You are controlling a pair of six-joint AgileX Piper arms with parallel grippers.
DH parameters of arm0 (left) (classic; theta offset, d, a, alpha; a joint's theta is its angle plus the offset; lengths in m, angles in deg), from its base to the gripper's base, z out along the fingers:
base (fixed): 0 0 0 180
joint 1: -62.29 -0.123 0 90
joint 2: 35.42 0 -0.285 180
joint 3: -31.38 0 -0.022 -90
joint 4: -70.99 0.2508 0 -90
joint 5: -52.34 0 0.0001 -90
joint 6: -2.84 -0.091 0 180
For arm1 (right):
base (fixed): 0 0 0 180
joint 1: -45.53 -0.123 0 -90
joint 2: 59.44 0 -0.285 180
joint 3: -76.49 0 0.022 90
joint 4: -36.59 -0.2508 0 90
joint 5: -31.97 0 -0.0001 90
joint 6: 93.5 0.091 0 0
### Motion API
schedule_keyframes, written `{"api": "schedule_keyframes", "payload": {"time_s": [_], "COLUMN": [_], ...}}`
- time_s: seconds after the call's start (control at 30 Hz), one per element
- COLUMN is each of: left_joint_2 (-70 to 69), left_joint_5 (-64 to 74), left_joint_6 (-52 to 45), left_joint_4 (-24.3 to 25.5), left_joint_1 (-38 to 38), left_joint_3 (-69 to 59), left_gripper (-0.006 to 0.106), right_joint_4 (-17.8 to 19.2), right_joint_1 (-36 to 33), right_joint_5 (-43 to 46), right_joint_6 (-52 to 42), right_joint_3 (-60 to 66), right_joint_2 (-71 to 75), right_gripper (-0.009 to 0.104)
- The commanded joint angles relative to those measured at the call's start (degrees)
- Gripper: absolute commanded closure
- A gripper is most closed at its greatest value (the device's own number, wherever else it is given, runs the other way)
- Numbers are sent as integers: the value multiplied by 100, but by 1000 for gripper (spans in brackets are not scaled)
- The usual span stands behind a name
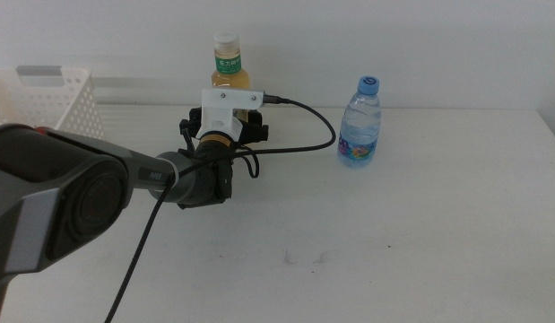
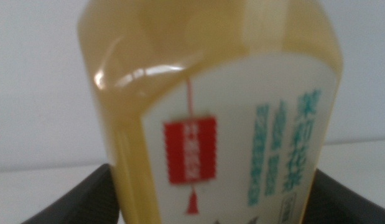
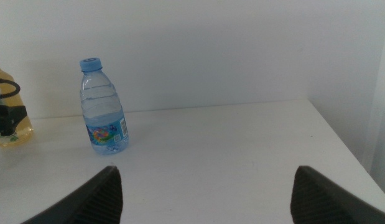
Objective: Use arms to grab the bottles and put them into the dustbin to the left of the table.
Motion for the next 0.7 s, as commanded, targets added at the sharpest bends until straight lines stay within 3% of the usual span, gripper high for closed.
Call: {"api": "schedule_keyframes", "payload": {"time_s": [0.0,0.43,0.5,0.67], "left_joint_2": [83,290,320,-183], "left_joint_5": [-115,92,92,76], "left_joint_6": [-21,54,277,30], "left_joint_4": [-173,-182,-153,-185], "left_joint_1": [-66,-256,-291,-240], "left_joint_3": [48,466,470,15], "left_gripper": [16,33,43,90], "right_joint_4": [40,40,40,40], "right_joint_1": [34,34,34,34], "right_joint_5": [44,44,44,44], "right_joint_6": [-13,-13,-13,-13], "right_joint_3": [17,17,17,17], "right_joint_2": [29,29,29,29], "right_gripper": [12,12,12,12]}}
